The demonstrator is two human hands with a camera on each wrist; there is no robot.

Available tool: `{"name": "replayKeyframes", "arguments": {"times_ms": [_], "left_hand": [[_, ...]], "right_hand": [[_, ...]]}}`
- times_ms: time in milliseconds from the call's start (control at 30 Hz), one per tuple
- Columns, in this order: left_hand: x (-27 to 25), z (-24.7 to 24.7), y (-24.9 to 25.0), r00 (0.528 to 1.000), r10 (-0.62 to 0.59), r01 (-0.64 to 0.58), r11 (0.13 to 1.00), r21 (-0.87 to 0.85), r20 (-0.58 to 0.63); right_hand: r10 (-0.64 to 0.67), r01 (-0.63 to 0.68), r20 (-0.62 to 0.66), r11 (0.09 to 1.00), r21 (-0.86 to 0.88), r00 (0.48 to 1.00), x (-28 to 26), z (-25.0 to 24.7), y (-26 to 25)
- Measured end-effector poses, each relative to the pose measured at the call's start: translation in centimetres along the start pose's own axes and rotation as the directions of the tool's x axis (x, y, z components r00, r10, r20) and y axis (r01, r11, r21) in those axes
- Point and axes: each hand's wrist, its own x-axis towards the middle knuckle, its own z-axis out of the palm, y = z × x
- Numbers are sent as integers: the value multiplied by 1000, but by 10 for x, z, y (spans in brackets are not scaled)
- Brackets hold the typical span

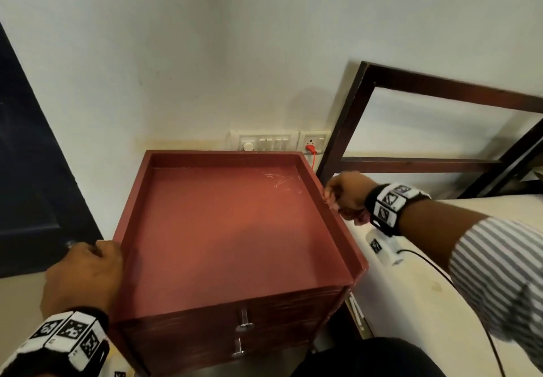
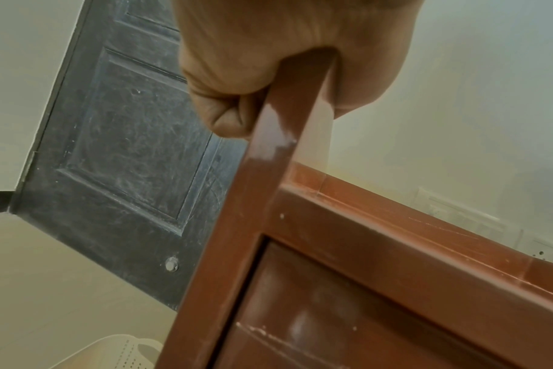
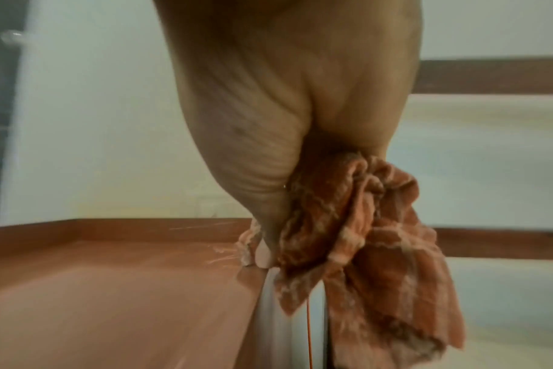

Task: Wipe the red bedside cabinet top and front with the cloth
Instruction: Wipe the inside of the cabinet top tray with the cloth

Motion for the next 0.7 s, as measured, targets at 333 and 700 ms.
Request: {"name": "replayKeyframes", "arguments": {"times_ms": [333,700], "left_hand": [[20,17,-14,993,-107,108,994,-14,43],[18,17,1,986,-165,162,983,-89,-36]], "right_hand": [[-21,26,-278,1000,16,960,152,-27,-58],[49,-118,-452,985,-126,891,212,6,-99]]}}
